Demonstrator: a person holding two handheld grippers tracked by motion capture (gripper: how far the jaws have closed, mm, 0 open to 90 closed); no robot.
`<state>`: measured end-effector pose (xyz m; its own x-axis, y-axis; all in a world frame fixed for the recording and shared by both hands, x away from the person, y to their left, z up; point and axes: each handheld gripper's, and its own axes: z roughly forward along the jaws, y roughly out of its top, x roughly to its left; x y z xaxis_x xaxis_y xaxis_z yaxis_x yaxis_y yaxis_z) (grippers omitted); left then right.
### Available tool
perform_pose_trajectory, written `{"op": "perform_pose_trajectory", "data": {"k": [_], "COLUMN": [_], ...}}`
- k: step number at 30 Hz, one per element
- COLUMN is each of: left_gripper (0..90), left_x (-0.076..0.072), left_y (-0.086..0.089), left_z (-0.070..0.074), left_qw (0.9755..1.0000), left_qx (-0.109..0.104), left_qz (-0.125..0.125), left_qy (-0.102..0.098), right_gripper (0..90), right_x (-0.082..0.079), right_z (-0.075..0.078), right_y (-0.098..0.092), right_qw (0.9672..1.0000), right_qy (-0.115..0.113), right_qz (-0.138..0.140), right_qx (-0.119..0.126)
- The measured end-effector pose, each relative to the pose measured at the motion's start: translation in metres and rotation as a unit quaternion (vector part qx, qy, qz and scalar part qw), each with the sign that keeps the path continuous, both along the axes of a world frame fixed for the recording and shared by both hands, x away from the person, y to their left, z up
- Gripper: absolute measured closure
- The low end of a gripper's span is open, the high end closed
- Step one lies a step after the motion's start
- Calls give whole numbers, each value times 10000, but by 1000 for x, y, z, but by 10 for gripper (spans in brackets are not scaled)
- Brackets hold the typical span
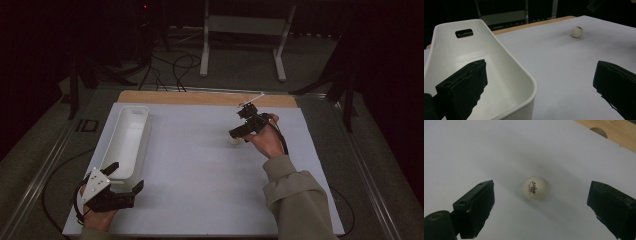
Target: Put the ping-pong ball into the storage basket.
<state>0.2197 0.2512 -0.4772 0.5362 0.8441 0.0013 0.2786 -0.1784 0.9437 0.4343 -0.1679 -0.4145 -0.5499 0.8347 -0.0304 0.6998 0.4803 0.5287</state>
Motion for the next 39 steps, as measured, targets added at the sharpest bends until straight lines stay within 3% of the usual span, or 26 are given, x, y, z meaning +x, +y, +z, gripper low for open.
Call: {"op": "perform_pose_trajectory", "data": {"k": [39], "left_gripper": [0], "left_x": [0], "left_y": [1], "left_z": [0], "left_qw": [10000], "left_qx": [-18], "left_qz": [-9], "left_qy": [-2], "right_gripper": [74], "right_x": [18], "right_z": [-29], "right_y": [7], "right_qw": [9995], "right_qy": [241], "right_qz": [-111], "right_qx": [161]}}
